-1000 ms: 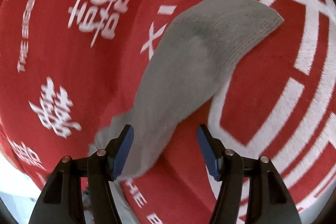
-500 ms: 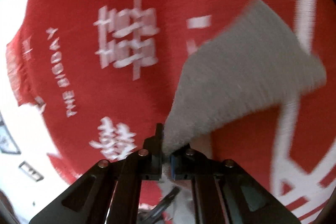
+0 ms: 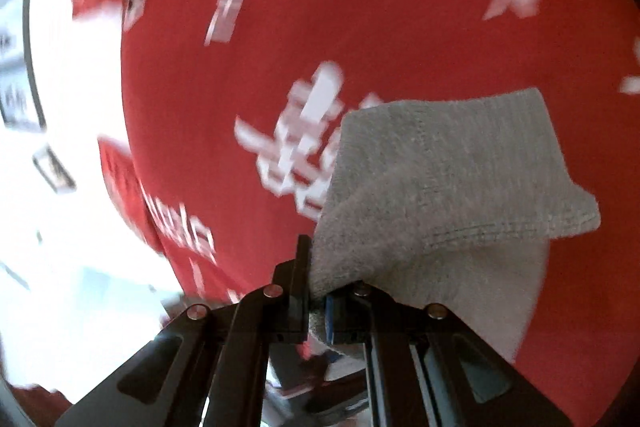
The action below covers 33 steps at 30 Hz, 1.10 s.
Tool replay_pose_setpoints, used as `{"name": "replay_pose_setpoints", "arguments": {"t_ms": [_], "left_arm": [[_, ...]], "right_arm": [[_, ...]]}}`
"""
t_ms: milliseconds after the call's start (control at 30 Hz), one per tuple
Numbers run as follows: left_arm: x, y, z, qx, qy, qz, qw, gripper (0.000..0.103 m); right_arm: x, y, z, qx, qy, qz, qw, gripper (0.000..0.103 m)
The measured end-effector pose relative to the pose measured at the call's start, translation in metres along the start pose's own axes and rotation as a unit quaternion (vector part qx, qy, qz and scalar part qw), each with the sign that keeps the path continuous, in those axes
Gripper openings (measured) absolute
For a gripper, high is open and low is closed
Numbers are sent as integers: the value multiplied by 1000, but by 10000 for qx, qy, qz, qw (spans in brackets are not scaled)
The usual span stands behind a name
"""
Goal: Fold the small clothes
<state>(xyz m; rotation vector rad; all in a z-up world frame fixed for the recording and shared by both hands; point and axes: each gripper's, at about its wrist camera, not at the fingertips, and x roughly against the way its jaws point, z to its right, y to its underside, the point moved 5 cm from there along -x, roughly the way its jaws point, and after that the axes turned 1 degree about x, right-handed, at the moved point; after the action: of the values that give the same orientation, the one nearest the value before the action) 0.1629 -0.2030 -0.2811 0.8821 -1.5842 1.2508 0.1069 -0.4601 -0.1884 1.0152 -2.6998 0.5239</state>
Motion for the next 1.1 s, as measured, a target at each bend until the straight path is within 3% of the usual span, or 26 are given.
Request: {"name": "replay_pose_setpoints", "arguments": {"t_ms": [100,200,400,500,533,633,667,733,800,833,900,967,1100], "left_arm": [[3,9,-54,255,-288,31,9993,98],[-1,23,-107,576,-542,-82,9968,98],[-18,78,-181,1138,-835,-431,9891,98],[-26,92,-198,1305,-757,-516,9872,98],[-24,103,-205,1353,-700,-525,9869,98],[-22,111,-214,1485,-534,-559,9859,98],[-19,112,-214,1518,-506,-572,9855,98],[-15,113,-218,1559,-471,-576,9850,98],[-11,114,-224,1597,-459,-556,9845,98],[-7,115,-224,1618,-461,-537,9843,98],[-5,119,-234,1652,-483,-504,9838,98],[-5,124,-244,1681,-554,-496,9830,98],[-9,137,-262,1819,-703,-605,9789,98]], "right_arm": [[-60,24,-29,647,198,-534,9963,6],[-126,65,-52,1381,424,-1220,9820,6],[-246,173,-52,2689,1213,-2676,9173,6],[-278,201,-20,2810,2132,-2996,8865,15],[-282,203,-11,2652,2323,-3018,8858,25],[-274,192,-10,2025,2142,-2722,9160,63],[-269,185,-10,1741,2080,-2534,9285,64],[-263,174,-8,1243,2027,-2248,9450,62],[-265,167,-6,791,2158,-2043,9515,14],[-269,165,-8,740,2247,-1933,9522,7],[-276,169,-23,1198,2341,-1828,9473,7],[-291,185,-50,2255,2335,-1974,9250,7],[-333,251,-85,3904,2198,-2664,8534,7]]}}
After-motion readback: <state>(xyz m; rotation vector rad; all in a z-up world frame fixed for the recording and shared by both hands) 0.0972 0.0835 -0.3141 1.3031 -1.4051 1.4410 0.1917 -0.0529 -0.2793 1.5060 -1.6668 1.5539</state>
